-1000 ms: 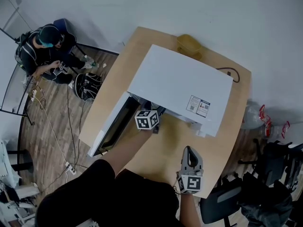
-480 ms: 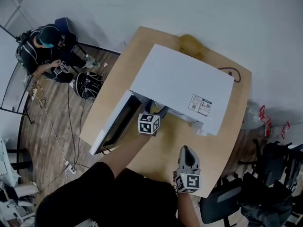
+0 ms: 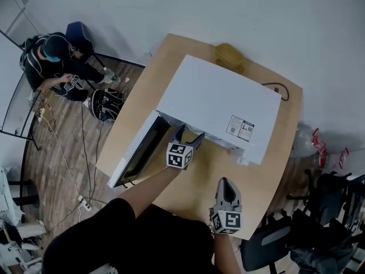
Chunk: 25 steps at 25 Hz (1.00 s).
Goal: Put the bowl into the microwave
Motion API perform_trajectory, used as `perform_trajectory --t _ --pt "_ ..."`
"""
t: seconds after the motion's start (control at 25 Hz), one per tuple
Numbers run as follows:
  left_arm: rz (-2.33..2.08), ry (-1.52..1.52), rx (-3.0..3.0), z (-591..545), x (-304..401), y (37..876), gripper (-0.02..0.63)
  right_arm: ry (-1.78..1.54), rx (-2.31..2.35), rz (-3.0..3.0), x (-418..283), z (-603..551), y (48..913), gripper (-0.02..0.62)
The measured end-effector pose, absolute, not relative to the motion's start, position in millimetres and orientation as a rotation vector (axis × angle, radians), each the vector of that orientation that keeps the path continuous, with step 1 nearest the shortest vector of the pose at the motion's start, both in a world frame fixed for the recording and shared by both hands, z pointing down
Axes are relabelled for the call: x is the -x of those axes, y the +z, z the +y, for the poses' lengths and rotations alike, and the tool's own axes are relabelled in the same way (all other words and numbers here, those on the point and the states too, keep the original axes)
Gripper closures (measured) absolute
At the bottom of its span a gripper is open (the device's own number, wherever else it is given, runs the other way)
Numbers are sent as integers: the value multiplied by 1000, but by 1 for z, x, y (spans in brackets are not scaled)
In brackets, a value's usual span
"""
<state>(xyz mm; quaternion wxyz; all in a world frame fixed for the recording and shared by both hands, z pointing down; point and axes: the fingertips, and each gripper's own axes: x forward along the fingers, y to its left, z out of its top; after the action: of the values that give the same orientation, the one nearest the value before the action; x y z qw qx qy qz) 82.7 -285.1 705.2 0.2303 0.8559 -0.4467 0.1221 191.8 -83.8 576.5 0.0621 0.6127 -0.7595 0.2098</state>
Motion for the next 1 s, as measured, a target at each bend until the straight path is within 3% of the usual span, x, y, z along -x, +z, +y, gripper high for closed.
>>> perform_trajectory --t 1.0 --pt "-1227 506 -2365 -321 -118 721 236 666 -1833 -2289 -198 -83 584 536"
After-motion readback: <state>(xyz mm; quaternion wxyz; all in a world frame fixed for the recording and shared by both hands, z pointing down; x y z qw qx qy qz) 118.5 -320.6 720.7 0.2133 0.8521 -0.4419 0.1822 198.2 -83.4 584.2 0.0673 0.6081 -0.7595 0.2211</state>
